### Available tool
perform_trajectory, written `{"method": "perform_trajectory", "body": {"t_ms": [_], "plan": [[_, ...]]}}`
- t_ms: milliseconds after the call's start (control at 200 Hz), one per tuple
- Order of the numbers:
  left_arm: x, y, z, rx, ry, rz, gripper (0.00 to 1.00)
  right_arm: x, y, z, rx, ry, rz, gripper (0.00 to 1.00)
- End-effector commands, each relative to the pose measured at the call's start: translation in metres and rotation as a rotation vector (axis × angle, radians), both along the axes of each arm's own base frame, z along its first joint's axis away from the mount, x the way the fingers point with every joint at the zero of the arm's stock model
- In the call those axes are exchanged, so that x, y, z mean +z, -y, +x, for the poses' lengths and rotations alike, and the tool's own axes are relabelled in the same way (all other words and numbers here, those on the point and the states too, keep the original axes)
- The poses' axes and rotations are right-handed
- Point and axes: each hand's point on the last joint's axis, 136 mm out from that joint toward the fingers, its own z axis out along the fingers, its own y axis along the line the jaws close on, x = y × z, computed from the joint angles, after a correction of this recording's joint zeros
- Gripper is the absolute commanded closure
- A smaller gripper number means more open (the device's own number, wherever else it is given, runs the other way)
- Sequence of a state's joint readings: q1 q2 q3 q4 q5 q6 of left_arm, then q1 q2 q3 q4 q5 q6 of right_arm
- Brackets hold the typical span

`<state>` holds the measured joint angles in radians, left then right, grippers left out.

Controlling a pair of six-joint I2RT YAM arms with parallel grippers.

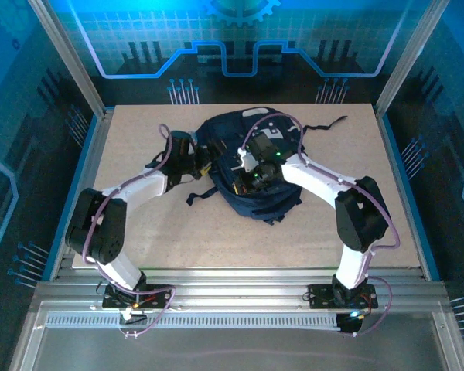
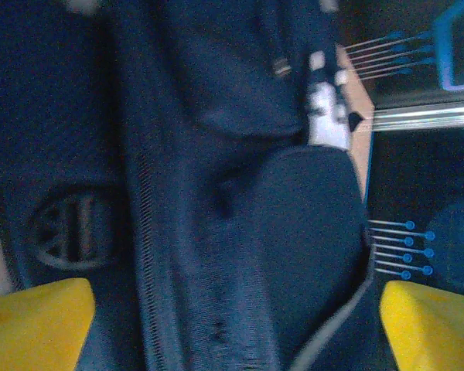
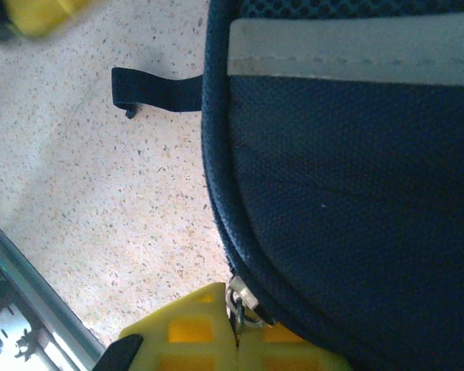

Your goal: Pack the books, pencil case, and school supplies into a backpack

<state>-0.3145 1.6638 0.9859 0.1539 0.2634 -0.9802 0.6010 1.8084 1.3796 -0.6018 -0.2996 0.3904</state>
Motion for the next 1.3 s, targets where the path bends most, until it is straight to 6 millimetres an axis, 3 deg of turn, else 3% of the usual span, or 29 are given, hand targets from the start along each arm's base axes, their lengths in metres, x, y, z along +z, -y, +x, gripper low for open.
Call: {"method": "perform_trajectory", "body": {"t_ms": [0, 170, 305, 385, 470, 580, 820, 1046, 1101, 1156, 1291], "plan": [[-0.013, 0.023, 0.0, 0.026, -0.035, -0.145, 0.13, 0.025, -0.018, -0.018, 0.036, -0.001, 0.126, 1.0], [-0.036, 0.052, 0.007, 0.011, -0.065, -0.22, 0.35, 0.025, -0.022, -0.026, 0.045, 0.012, 0.143, 1.0], [-0.047, 0.056, 0.016, 0.031, -0.051, -0.264, 0.78, 0.006, -0.005, -0.031, 0.005, -0.024, 0.038, 1.0], [-0.047, 0.048, 0.018, 0.053, -0.029, -0.275, 1.0, -0.01, 0.023, -0.034, -0.025, -0.04, -0.117, 1.0], [-0.046, 0.036, 0.019, 0.065, -0.026, -0.263, 1.0, -0.022, 0.059, -0.037, -0.036, -0.041, -0.285, 1.0], [-0.045, 0.026, 0.017, 0.049, -0.029, -0.215, 1.0, -0.023, 0.099, -0.036, -0.055, -0.039, -0.445, 1.0], [-0.045, 0.006, 0.018, 0.042, -0.031, -0.17, 1.0, 0.006, 0.153, -0.015, -0.157, 0.017, -0.537, 1.0], [-0.034, -0.011, 0.022, -0.041, -0.049, -0.092, 1.0, 0.031, 0.23, 0.025, -0.252, 0.162, -0.855, 1.0], [-0.03, -0.017, 0.029, -0.055, -0.041, -0.055, 1.0, 0.034, 0.229, 0.029, -0.227, 0.172, -0.861, 1.0], [-0.024, -0.023, 0.038, -0.054, -0.029, -0.036, 1.0, 0.034, 0.214, 0.031, -0.18, 0.182, -0.802, 1.0], [-0.009, -0.035, 0.069, -0.024, 0.034, -0.008, 1.0, 0.029, 0.138, 0.018, 0.035, 0.197, -0.477, 1.0]]}}
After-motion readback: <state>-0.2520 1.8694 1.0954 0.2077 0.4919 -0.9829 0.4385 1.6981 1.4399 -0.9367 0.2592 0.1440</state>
